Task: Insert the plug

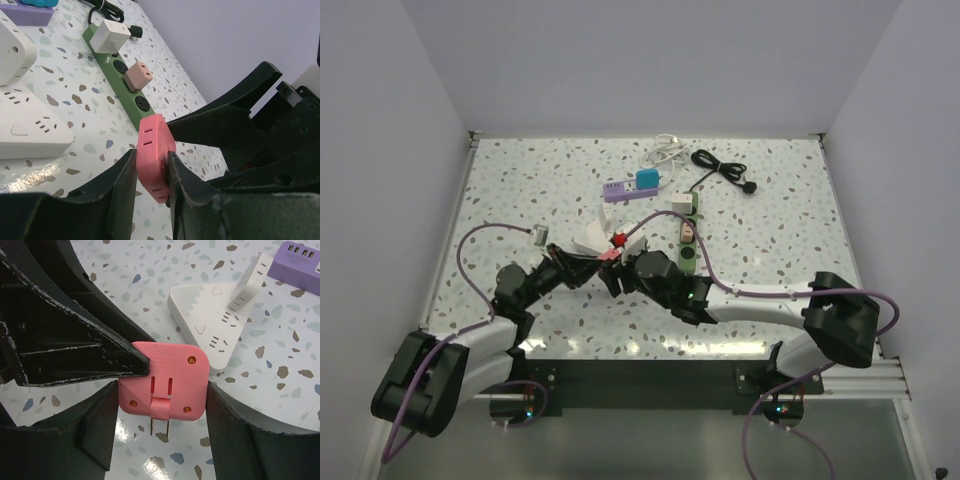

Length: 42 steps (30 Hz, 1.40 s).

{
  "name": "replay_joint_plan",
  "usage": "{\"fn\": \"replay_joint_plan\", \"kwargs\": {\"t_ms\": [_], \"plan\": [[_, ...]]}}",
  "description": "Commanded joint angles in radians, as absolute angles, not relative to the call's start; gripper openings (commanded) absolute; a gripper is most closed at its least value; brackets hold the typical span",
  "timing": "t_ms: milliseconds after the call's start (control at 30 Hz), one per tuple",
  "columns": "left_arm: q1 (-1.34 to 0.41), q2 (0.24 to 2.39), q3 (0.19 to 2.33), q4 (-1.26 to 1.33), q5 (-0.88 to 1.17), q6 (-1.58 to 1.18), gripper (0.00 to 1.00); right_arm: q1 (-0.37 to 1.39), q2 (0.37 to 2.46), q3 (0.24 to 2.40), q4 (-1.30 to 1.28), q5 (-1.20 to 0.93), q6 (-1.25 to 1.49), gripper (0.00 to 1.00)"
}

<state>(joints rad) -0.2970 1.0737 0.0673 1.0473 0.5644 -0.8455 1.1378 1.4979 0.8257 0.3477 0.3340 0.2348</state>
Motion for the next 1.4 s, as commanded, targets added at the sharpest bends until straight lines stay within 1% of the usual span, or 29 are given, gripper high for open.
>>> {"fn": "replay_joint_plan", "kwargs": {"t_ms": [0,33,67,100,133,233,267,367,433,533,567,600,633,700,767,800,833,933,1000,1033,1067,1100,1167,1233,1367], "plan": [[-0.331,1.092,0.069,1.173,0.698,-0.841,0.08,1.134,1.454,0.834,0.43,0.368,0.219,0.08],[-0.331,1.112,0.074,1.186,0.712,-0.839,0.0,1.135,1.444,0.833,0.425,0.365,0.213,0.19],[-0.331,1.123,0.078,1.195,0.719,-0.833,0.0,1.135,1.434,0.836,0.416,0.362,0.207,0.26],[-0.331,1.138,0.083,1.206,0.729,-0.818,0.0,1.134,1.424,0.836,0.397,0.367,0.196,0.36],[-0.331,1.17,0.089,1.244,0.761,-0.816,0.0,1.134,1.413,0.838,0.385,0.365,0.171,0.5],[-0.331,1.247,0.124,1.322,0.807,-0.802,0.0,1.131,1.35,0.845,0.313,0.359,0.131,0.7],[-0.33,1.265,0.152,1.336,0.837,-0.799,0.0,1.126,1.31,0.844,0.293,0.348,0.102,0.81],[-0.328,1.331,0.199,1.397,0.9,-0.79,0.0,1.111,1.224,0.821,0.227,0.301,0.052,0.95],[-0.328,1.362,0.221,1.417,0.936,-0.776,0.0,1.095,1.128,0.807,0.195,0.258,0.02,0.98],[-0.328,1.364,0.252,1.419,0.975,-0.744,0.0,1.046,1.033,0.793,0.152,0.161,0.005,0.98],[-0.328,1.358,0.255,1.413,0.977,-0.735,0.0,0.998,1.022,0.793,0.135,0.137,0.009,0.98],[-0.328,1.345,0.258,1.398,0.977,-0.698,0.0,0.964,1.016,0.79,0.126,0.068,0.014,0.98],[-0.327,1.338,0.264,1.334,0.965,-0.672,0.0,0.928,1.02,0.792,0.117,0.037,0.041,0.98],[-0.333,1.307,0.264,1.252,0.944,-0.6,0.0,0.87,1.038,0.776,0.115,0.038,0.07,0.98],[-0.34,1.267,0.262,1.165,0.879,-0.514,0.0,0.865,1.066,0.758,0.11,0.038,0.113,0.98],[-0.347,1.252,0.264,1.064,0.843,-0.485,0.0,0.867,1.08,0.75,0.113,0.049,0.13,0.98],[-0.362,1.238,0.278,0.999,0.746,-0.454,0.0,0.867,1.113,0.744,0.109,0.067,0.188,0.97],[-0.379,1.184,0.293,0.812,0.555,-0.384,0.0,0.899,1.161,0.73,0.083,0.098,0.286,0.95],[-0.377,1.142,0.282,0.776,0.485,-0.393,0.16,1.018,1.199,0.73,0.04,0.289,0.319,0.95],[-0.379,1.128,0.278,0.759,0.418,-0.397,0.28,1.094,1.213,0.735,0.025,0.361,0.363,0.95],[-0.379,1.114,0.278,0.744,0.391,-0.397,0.34,1.118,1.236,0.735,0.003,0.429,0.395,0.95],[-0.379,1.088,0.279,0.715,0.365,-0.396,0.43,1.136,1.244,0.729,0.003,0.461,0.437,0.95],[-0.377,1.068,0.281,0.692,0.318,-0.396,0.7,1.178,1.268,0.692,0.015,0.488,0.511,0.95],[-0.379,1.049,0.279,0.67,0.298,-0.397,0.82,1.233,1.291,0.675,0.018,0.531,0.563,0.95],[-0.379,1.046,0.273,0.667,0.293,-0.403,0.85,1.298,1.373,0.701,-0.021,0.6,0.615,0.96]]}}
